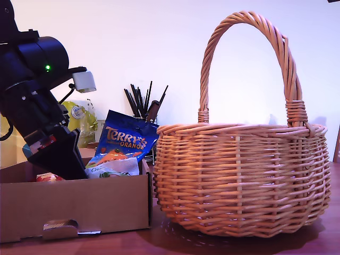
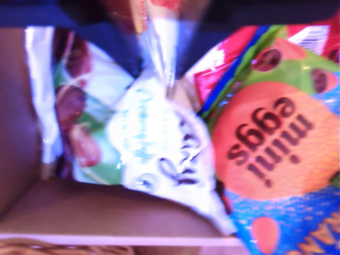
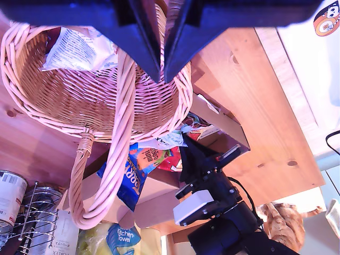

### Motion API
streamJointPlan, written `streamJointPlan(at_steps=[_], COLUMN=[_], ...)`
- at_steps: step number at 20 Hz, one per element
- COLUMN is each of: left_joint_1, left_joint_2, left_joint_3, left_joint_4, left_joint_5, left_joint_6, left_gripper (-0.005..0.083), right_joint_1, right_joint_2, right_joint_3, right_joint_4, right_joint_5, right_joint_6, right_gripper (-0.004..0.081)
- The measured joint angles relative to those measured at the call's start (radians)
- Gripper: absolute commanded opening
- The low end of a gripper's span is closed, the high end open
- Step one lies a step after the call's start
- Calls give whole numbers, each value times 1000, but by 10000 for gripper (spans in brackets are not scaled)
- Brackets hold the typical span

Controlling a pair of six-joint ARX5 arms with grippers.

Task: Move the bags of Easter eggs from the cardboard box on the left into the woven basket on the right side.

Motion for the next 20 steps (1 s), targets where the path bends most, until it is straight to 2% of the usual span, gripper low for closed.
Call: streamJointPlan(at_steps=[6,14,16,20], left_joint_1=[-7,-7,-7,-36], left_joint_2=[-54,-311,-350,-401], left_joint_3=[2,2,2,2], left_joint_4=[-56,-83,-104,-106], left_joint_5=[-19,-15,26,192], left_joint_6=[0,-22,-77,-159], left_gripper=[-24,-24,-24,-24], right_joint_1=[0,0,0,0], right_joint_2=[0,0,0,0], right_joint_3=[0,0,0,0], right_joint_4=[1,2,3,3], right_joint_5=[25,26,26,26], right_joint_6=[0,0,0,0], right_gripper=[-12,-12,-12,-12])
